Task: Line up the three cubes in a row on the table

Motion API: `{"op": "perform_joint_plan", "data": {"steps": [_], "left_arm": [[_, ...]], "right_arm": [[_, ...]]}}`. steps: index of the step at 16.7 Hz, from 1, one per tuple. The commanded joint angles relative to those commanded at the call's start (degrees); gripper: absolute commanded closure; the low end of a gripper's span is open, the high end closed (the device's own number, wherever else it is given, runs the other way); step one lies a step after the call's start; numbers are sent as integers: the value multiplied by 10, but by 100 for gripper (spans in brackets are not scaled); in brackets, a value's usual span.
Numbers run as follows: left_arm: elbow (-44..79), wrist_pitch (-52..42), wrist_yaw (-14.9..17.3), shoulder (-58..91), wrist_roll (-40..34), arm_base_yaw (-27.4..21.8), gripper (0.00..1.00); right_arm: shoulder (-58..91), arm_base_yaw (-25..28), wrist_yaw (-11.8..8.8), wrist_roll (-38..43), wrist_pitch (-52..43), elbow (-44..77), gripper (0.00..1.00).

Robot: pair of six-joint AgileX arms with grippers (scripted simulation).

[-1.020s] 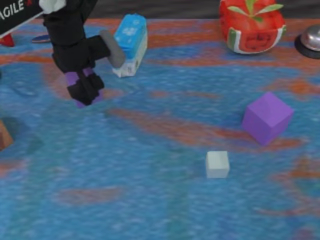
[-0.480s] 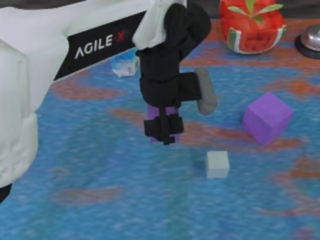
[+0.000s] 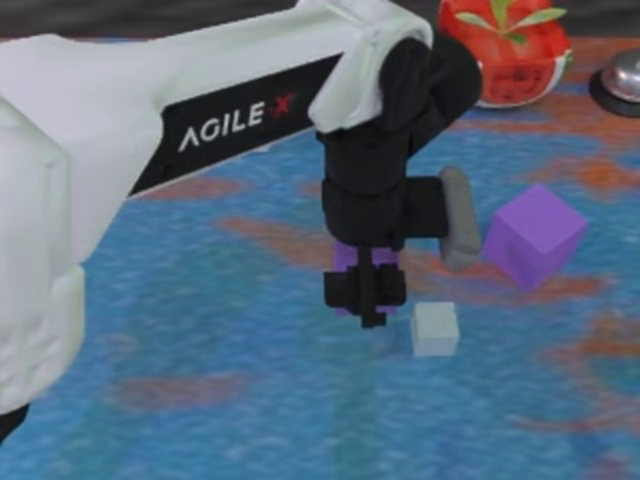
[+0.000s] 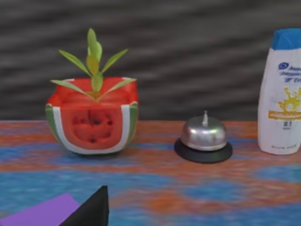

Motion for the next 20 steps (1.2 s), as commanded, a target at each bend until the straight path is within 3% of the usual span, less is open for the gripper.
{"op": "perform_joint_plan", "data": {"steps": [9,14,20], "left_arm": [[-96,129,0,31,-3,-4,100],[-103,138,0,34,-3,-5,100],[-103,138,0,34,-3,-5,55]], "right_arm": [[0,0,0,0,0,0,0],[0,0,0,0,0,0,0],[0,0,0,0,0,0,0]]}}
